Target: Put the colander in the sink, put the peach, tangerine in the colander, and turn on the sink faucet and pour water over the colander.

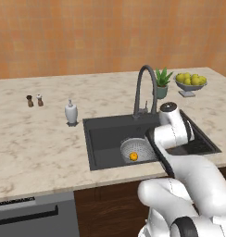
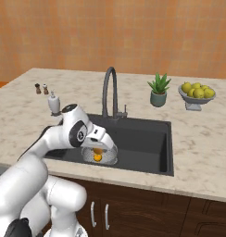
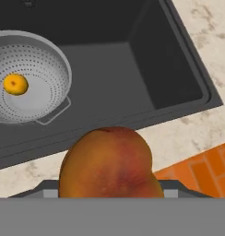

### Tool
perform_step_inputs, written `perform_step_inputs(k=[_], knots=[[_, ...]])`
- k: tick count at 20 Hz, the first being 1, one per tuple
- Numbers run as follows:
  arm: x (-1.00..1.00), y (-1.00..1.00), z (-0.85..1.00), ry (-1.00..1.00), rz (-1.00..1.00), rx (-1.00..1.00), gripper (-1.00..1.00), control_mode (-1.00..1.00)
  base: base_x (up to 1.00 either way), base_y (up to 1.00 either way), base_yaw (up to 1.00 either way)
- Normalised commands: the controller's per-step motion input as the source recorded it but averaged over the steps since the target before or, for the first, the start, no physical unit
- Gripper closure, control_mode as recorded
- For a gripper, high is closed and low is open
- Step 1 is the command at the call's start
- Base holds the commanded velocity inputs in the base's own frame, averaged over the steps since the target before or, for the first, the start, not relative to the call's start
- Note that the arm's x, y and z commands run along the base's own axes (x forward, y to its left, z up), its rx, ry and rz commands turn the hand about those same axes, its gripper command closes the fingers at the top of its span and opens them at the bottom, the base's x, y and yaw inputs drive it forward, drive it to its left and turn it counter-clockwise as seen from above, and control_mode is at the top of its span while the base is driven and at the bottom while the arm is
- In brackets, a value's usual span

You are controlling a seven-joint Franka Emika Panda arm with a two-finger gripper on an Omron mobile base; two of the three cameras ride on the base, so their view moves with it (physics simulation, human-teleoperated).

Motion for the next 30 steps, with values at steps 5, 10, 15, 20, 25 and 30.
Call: perform_step_inputs(k=[5, 10, 15, 20, 25, 30], knots=[[0.64, 0.65, -0.01, 0.01, 0.0, 0.02, 1.0, -1.0, 0.0, 0.0, 0.0], [0.87, 0.55, -0.1, 0.07, 0.0, 0.07, 1.0, -1.0, 0.0, 0.0, 0.0], [0.88, 0.26, -0.28, 0.12, 0.0, 0.06, 1.0, -1.0, 0.0, 0.0, 0.0], [0.77, 0.04, -0.42, 0.08, 0.0, 0.01, 1.0, -1.0, 0.0, 0.0, 0.0], [0.48, 0.0, -0.52, 0.09, 0.0, 0.01, 1.0, -1.0, 0.0, 0.0, 0.0], [0.26, -0.02, -0.5, 0.04, 0.0, 0.02, 1.0, -1.0, 0.0, 0.0, 0.0]])
